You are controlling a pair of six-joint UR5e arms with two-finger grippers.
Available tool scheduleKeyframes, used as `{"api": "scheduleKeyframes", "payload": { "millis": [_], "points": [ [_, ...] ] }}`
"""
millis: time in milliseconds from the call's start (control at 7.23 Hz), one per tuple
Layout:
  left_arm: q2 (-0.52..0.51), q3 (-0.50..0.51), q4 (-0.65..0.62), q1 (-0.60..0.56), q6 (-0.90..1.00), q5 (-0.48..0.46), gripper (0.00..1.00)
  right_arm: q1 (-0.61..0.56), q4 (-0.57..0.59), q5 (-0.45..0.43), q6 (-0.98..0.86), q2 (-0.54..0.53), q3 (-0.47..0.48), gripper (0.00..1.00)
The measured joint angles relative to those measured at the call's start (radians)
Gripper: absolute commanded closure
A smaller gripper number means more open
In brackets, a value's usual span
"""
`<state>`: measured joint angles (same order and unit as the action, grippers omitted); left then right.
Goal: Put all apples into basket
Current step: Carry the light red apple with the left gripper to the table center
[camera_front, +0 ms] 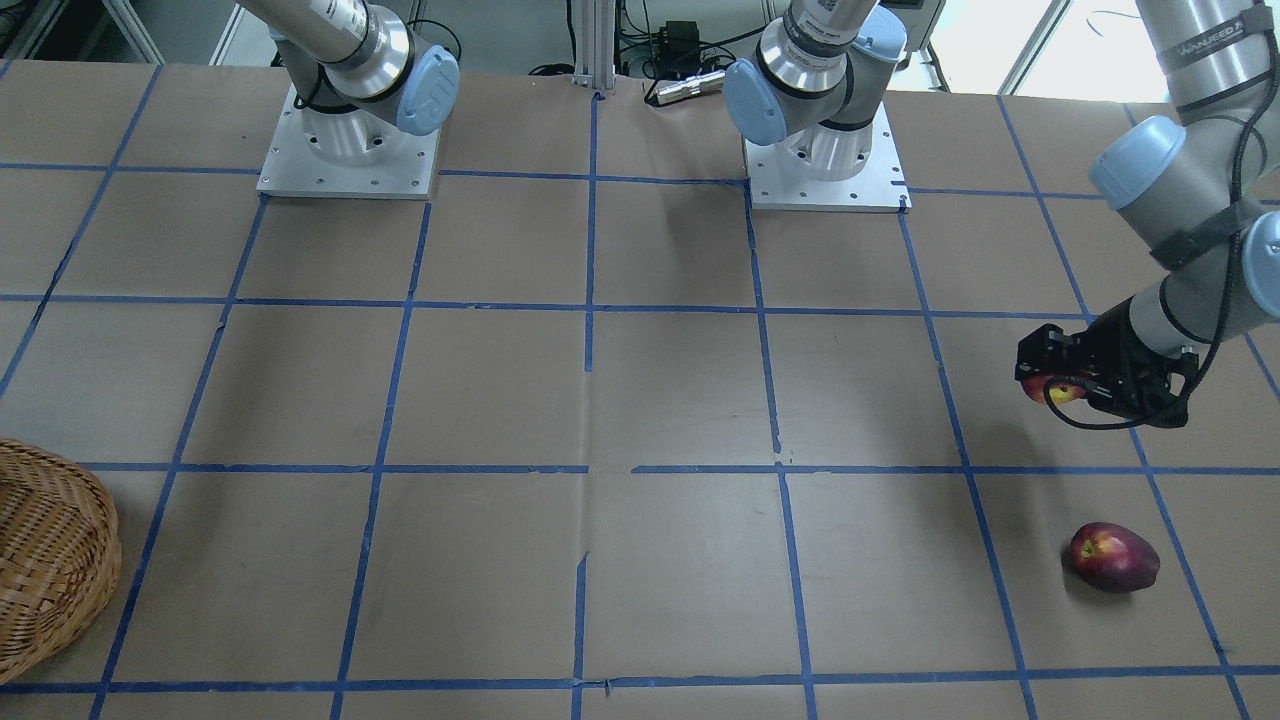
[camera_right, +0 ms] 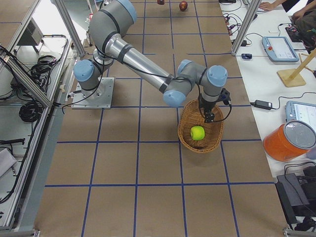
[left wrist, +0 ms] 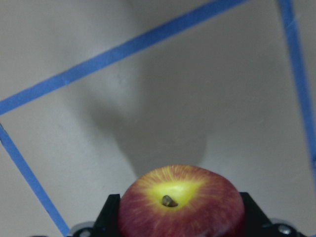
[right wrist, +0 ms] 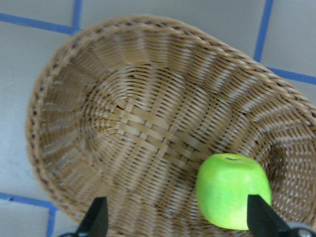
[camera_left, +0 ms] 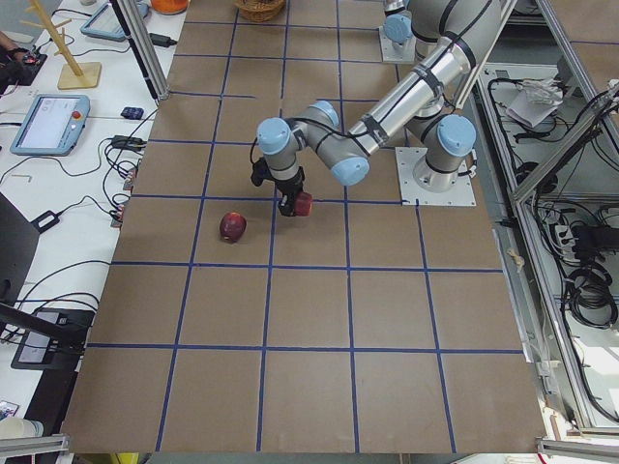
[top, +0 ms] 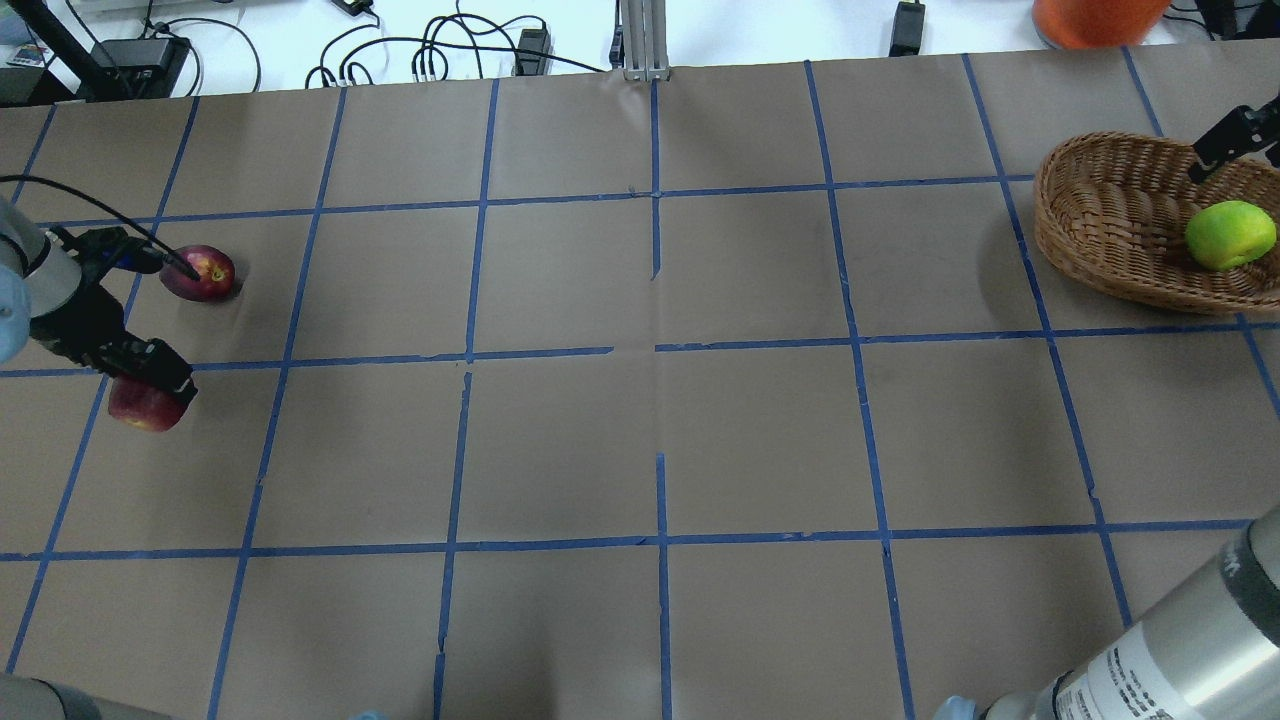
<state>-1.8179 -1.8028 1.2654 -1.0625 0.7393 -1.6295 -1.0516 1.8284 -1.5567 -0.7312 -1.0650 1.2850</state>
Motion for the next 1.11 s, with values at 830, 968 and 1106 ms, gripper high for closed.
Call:
{"api": "scheduleKeyframes", "payload": {
  "millis": [830, 968, 1106],
  "points": [
    [-0.067, 0.079, -0.11, -0.567, -0.911, 0.17, 0.76, -0.372, -0.176, 0.001, 0.365, -0.102, -0.009, 0.0],
    [-0.109, 0.072, -0.212, -0.645, -0.999, 0.218, 0.71, -0.44, -0.184, -0.004, 0.423, -0.116, 0.009, 0.0],
    [-0.155, 0.069, -0.296, -0.708, -1.08, 0.246, 0.46, -0.488, -0.189, -0.004, 0.484, -0.149, 0.058, 0.0]
  ]
}}
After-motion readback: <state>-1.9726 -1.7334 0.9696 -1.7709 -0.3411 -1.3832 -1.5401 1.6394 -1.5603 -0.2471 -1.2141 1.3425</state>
